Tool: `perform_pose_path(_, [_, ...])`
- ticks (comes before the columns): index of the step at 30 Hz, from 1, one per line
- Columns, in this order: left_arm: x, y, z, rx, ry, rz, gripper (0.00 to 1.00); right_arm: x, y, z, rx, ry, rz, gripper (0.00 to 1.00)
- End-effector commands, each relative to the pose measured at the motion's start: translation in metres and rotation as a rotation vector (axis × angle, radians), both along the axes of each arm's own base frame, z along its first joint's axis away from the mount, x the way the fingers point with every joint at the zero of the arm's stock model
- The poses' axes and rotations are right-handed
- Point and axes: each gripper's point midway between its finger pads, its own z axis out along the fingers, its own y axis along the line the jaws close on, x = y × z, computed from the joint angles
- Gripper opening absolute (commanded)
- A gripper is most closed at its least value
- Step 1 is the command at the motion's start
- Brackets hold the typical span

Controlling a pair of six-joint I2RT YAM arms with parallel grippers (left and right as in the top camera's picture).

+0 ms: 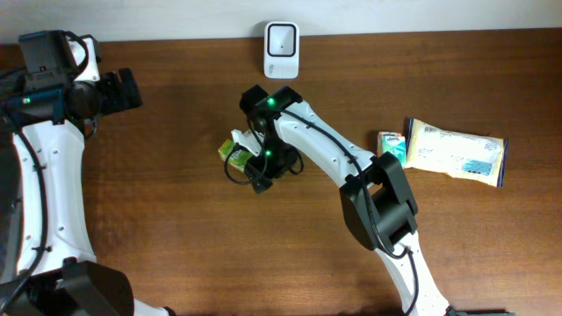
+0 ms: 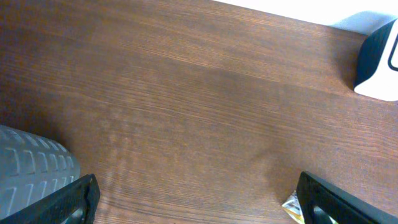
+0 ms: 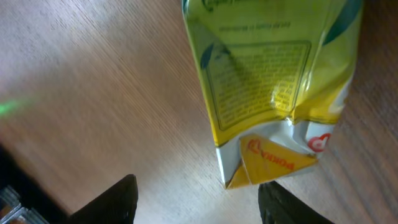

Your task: Scan the item barcode

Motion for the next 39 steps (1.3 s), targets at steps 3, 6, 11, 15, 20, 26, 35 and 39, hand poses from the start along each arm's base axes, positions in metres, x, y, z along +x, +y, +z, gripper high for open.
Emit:
perform_pose_path(3, [0.001,0.003,0.006,0.002,-0.014,0.013,0.99,-0.013,0.044,-0.008,0.073,-0.044,0.090,0.61])
perform_pose_path(6, [0.001,0.003,0.006,0.002,-0.014,0.013,0.99,-0.011,0.051,0.000,0.092,-0.068,0.100,0.57])
perform_pose_path(11, [0.001,0.003,0.006,0.002,-0.014,0.013,0.99,0.060,0.028,0.058,0.206,-0.151,-0.117,0.59])
perform_pose_path(15, [0.001,0.003,0.006,0.002,-0.014,0.013,0.99,0.064,0.017,0.032,0.307,0.002,-0.183,0.63])
perform_pose_path(20, [0.001,0.003,0.006,0.002,-0.014,0.013,0.99,0.039,0.046,0.002,0.491,0.191,-0.142,0.63])
perform_pose_path(26, [0.001,0.003,0.006,0.002,-0.014,0.013,0.99,0.025,0.053,-0.020,0.474,0.218,-0.121,0.72])
perform_pose_path(35, [0.001,0.003,0.006,0.002,-0.014,0.013,0.99,0.025,0.064,-0.046,0.349,0.125,-0.148,0.22])
perform_pose_path(39, [0.001,0.003,0.006,0.002,-0.014,0.013,0.99,0.032,0.072,-0.030,0.374,0.095,-0.142,0.04])
